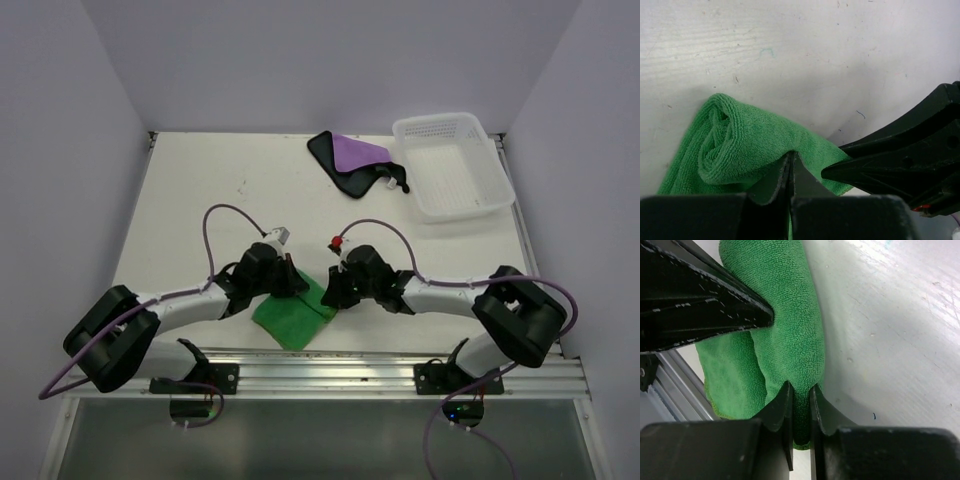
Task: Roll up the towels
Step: Roll the towel
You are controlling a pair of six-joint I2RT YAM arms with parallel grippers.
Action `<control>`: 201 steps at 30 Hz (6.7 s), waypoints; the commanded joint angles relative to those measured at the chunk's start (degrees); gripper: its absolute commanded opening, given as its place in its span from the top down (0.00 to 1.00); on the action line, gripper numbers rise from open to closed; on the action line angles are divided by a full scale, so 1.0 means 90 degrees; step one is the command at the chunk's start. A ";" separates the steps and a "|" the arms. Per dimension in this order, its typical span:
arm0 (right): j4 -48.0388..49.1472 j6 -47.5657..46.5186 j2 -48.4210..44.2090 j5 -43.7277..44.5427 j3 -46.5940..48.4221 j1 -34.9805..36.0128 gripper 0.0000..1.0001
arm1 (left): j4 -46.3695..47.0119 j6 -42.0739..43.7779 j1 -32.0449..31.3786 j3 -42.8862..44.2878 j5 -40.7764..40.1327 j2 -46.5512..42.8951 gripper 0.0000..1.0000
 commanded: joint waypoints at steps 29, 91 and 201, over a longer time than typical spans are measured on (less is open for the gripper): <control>-0.2476 -0.1068 0.1455 0.7718 0.1727 0.2837 1.00 | -0.1110 0.0796 0.0505 0.1999 -0.0107 0.0561 1.00; -0.1337 0.1148 -0.1338 0.2945 0.0479 0.1364 0.37 | 0.0179 0.0464 0.0310 -0.0120 -0.0155 0.1059 1.00; -0.3710 -0.0501 0.1672 0.7417 0.2784 0.3375 0.51 | 0.0385 0.0611 0.0466 0.0661 0.0343 0.1655 1.00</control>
